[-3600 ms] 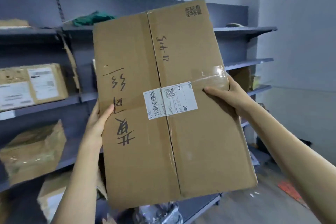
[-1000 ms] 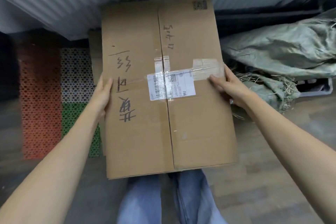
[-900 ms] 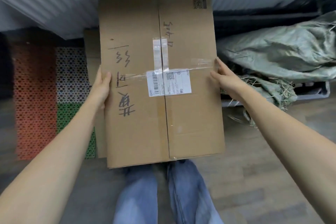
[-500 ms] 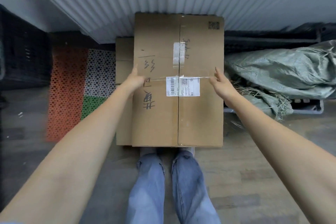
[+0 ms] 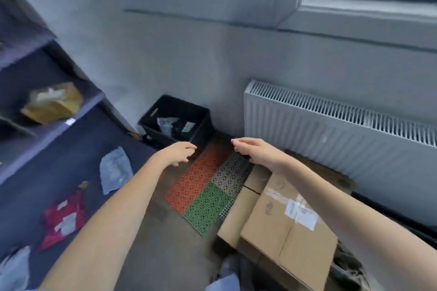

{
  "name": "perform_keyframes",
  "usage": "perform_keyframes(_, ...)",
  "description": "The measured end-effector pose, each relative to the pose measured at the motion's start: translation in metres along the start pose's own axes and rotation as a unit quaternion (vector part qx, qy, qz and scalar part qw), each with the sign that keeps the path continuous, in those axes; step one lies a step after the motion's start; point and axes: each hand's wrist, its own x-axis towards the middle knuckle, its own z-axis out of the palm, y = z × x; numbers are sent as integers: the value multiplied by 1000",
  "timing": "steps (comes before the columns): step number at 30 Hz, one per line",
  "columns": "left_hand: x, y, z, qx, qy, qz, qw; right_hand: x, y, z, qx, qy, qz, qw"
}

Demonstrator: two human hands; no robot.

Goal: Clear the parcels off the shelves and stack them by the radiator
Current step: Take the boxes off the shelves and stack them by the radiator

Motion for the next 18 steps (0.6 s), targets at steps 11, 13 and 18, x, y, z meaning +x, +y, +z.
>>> perform_keyframes(11, -314, -196, -121, -181, 233, -117, 948, -59, -236, 208, -239, -221, -191, 926)
perform_keyframes(13, -373, -241, -128, -211, 286, -136, 925, -78, -273, 272, -263, -256, -243, 898)
perform_keyframes(18, -516, -358, -120, -229, 363, -201, 880, -120, -332, 445, -324, -345, -350, 808)
